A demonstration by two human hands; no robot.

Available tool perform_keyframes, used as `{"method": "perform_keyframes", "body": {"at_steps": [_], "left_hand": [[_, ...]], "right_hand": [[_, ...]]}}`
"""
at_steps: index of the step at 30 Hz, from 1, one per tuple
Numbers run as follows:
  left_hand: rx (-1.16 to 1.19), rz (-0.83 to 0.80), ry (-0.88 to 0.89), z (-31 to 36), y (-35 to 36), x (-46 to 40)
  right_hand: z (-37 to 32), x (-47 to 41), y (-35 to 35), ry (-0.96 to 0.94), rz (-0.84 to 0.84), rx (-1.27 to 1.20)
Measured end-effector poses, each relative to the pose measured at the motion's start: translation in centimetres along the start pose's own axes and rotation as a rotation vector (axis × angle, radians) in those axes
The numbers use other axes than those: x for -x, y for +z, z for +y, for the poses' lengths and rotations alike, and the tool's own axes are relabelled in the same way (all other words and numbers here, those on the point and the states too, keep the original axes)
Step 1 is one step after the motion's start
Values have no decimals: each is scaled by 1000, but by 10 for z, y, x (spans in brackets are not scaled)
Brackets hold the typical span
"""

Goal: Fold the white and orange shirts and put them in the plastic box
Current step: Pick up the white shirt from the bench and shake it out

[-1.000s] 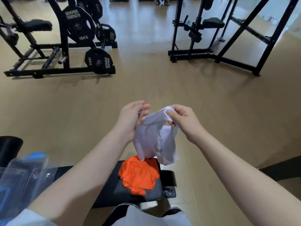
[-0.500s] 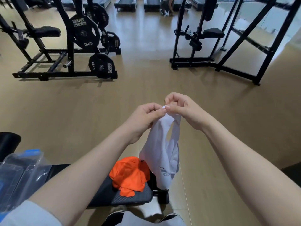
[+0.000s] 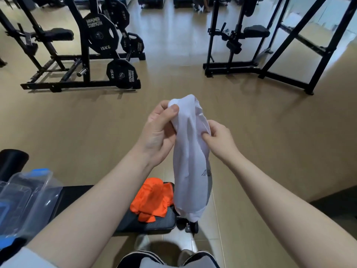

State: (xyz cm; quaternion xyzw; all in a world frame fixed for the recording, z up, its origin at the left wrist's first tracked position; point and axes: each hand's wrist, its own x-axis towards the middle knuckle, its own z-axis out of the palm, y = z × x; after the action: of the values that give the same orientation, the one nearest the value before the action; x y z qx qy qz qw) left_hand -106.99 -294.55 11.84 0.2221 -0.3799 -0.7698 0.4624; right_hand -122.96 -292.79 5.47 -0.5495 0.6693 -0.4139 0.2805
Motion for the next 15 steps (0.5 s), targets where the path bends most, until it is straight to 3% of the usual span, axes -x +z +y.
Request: {"method": "perform_keyframes", "body": {"at_steps": [9, 15], "left_hand": [[354, -9, 61, 11, -28, 37], [431, 19, 56, 27, -38, 83]], "right_hand": [[14, 32, 2, -5, 44, 236], [42, 54, 16, 214, 88, 281]]}}
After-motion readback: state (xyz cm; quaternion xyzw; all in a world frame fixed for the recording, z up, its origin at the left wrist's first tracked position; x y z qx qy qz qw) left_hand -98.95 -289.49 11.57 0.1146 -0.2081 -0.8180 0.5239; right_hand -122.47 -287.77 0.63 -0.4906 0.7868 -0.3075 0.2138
